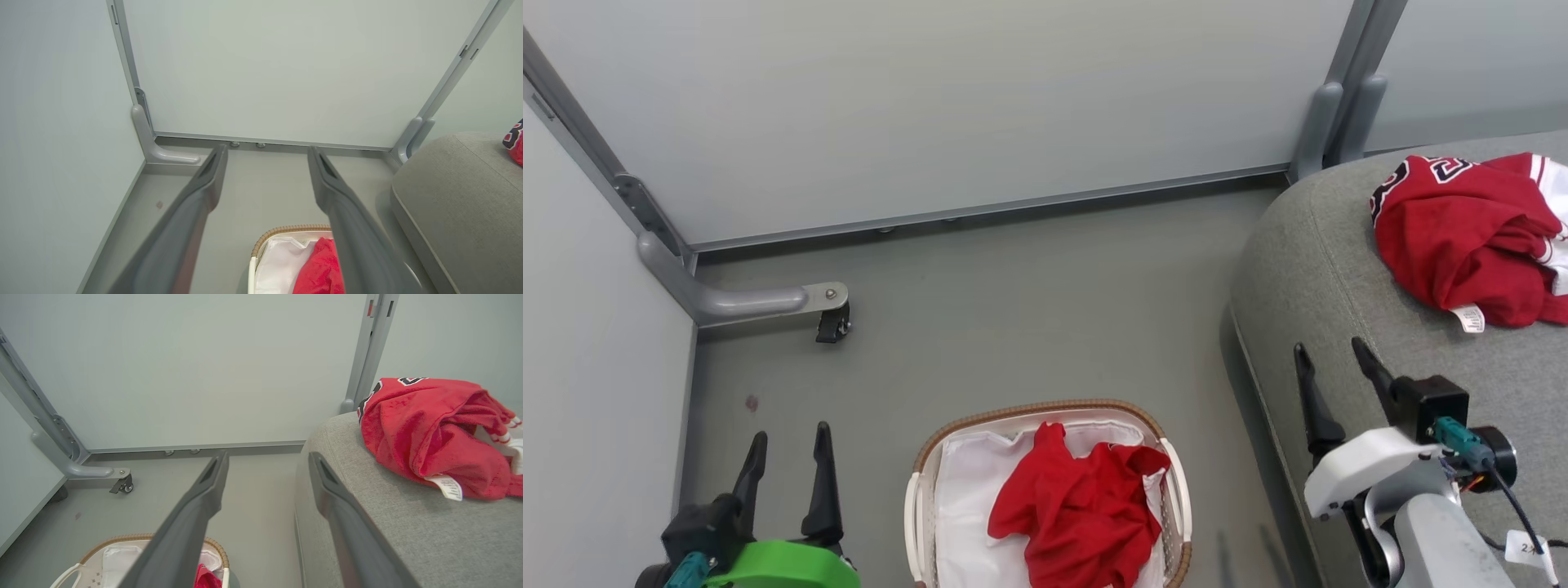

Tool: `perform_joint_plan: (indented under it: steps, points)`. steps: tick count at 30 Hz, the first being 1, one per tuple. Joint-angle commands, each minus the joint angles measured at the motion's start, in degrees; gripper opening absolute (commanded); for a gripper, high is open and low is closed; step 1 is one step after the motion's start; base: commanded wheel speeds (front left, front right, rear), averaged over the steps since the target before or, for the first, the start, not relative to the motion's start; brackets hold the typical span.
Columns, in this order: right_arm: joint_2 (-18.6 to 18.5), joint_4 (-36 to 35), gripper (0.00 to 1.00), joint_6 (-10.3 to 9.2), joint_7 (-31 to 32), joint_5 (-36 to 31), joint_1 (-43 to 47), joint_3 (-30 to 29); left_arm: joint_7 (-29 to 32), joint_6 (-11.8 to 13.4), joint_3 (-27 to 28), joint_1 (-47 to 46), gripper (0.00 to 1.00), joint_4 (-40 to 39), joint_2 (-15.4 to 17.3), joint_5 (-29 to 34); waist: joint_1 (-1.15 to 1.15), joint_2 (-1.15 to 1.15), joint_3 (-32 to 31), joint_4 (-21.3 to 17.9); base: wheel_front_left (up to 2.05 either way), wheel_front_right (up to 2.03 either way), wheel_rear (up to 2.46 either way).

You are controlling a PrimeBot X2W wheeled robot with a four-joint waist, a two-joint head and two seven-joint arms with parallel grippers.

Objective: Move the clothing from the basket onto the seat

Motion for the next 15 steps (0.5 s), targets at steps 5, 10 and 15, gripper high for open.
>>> perform_joint_plan:
  steps: [5,10,15]
  points:
    - [-0.16,-1.81,1.0,-0.08,-0.02,1.8,4.28,2.13,-0.03,0.05,1.16,2.4,1.0,-0.09,0.06,-1.68,0.01,0.0,-1.74,0.54,0.0,0.0,0.0]
    - [-0.16,-3.65,1.0,-0.08,-0.03,2.08,6.19,2.23,-0.03,0.35,0.85,3.29,1.0,0.35,0.05,-2.38,0.01,0.0,-2.23,0.21,0.0,0.0,0.0]
    - [-0.15,-4.55,1.0,-0.08,-0.02,1.76,6.87,2.36,-0.03,0.38,0.32,3.35,1.0,1.01,0.05,-2.64,0.01,0.0,-2.5,-0.31,0.0,0.0,0.0]
